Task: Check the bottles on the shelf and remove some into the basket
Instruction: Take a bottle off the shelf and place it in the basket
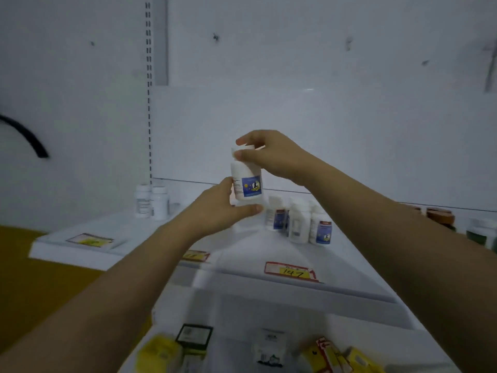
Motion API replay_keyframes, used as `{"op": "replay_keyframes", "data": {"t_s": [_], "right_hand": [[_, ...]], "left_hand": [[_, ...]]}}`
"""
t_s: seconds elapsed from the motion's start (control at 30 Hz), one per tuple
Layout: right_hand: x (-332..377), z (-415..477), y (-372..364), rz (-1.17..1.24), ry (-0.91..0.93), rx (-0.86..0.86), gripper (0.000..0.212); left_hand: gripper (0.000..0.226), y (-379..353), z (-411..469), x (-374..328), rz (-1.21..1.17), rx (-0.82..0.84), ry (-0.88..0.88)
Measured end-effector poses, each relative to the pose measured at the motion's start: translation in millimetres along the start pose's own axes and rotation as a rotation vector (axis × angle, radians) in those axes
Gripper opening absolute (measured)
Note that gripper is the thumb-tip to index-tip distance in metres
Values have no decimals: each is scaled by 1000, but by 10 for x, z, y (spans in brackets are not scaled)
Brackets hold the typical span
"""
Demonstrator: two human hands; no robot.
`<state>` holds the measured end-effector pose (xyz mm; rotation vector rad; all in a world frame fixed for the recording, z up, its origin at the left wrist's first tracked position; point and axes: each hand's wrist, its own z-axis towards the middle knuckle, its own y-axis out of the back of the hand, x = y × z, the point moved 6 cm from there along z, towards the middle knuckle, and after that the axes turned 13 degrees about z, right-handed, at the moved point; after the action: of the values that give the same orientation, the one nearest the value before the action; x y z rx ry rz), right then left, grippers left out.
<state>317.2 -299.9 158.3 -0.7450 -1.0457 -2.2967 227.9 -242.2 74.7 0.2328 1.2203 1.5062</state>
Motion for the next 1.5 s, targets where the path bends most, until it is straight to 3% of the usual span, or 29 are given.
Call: {"op": "replay_keyframes", "data": {"t_s": [0.1,0.23,0.47,0.6,0.97,1.37,1.5], "right_hand": [[305,171,-633,-86,111,99,43],[740,271,-1646,-20,228,219,46],[1457,20,-3402,118,302,483,35],[1742,-138,-4265,130,322,577,34],[1766,188,-5934,49,290,667,38],[761,1532,-7655,-77,167,706,32],[383,1980,-8028,-95,65,708,40]], "left_hand": [[65,424,-298,505,289,1,77],[80,1055,-965,1347,693,5,377],[82,1692,-2530,2521,909,139,850],[76,1831,-3109,3027,918,163,983],[68,2171,-3382,4434,824,138,1015],[52,2050,-2483,6501,749,270,984],[47,2026,-2095,7119,734,292,934]]}}
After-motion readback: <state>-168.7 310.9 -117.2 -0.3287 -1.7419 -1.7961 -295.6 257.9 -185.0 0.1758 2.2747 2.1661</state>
